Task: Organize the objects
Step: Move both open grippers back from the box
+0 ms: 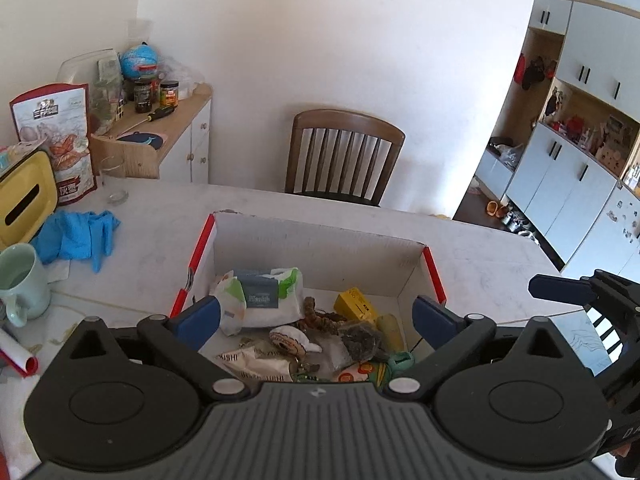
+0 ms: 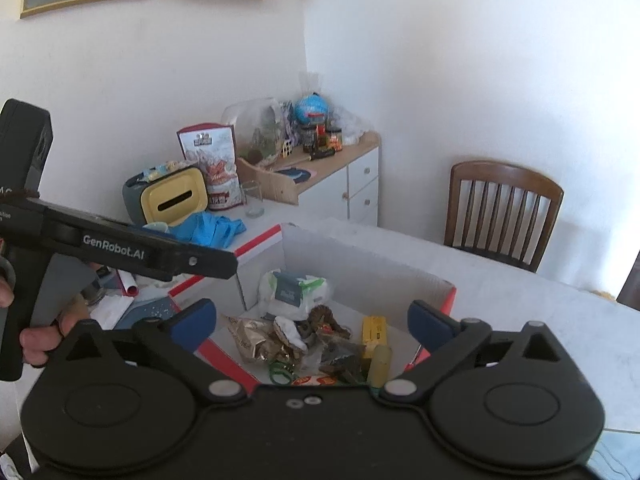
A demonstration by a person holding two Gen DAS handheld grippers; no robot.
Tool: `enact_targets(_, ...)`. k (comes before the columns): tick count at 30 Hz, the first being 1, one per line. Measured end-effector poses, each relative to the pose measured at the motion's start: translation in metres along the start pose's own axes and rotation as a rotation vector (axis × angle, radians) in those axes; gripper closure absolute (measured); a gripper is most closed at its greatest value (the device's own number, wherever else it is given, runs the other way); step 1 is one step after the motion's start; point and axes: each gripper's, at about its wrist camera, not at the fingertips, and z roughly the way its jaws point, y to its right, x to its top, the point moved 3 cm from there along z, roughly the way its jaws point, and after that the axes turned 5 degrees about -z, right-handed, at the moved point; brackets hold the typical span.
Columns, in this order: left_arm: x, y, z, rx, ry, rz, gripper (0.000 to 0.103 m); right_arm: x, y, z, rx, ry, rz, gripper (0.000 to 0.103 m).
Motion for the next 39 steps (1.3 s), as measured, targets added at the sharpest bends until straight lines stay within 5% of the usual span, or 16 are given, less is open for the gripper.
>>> enact_targets(14, -0.024, 0.022, -0.031, 0.050, 0.052, 0.092, 0.000, -0.012, 0.001, -0.022, 0.010, 0.041, 0.080, 0.001)
enact_targets(39, -0.028, 0.036, -0.043, 0.055, 0.091, 0.115, 0.000, -0.025, 0.003, -0.047, -0.031, 0.048, 0.133, 0.001)
